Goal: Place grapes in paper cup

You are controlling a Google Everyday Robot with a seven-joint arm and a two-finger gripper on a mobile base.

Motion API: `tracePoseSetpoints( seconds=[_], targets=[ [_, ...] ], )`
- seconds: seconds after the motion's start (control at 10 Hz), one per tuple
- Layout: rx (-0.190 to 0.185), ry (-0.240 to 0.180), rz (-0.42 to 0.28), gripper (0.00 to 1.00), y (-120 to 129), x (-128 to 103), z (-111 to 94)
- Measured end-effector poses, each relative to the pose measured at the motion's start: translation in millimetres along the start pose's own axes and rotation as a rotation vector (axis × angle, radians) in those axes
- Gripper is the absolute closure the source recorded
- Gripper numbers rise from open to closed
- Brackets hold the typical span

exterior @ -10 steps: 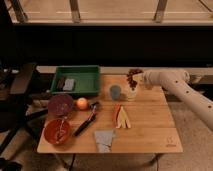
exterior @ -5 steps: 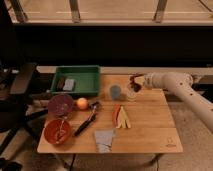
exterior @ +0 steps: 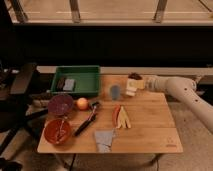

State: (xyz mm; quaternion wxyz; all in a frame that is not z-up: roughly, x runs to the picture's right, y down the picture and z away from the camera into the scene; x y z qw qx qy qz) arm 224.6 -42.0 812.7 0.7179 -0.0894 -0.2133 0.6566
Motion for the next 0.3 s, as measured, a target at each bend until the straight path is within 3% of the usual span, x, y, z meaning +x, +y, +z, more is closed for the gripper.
tracePoseSetpoints(
  seconds=[0.3],
  targets=[
    [0.054,-0.089,0.056,0.22,-5.5,-27.6,-35.3]
  ],
)
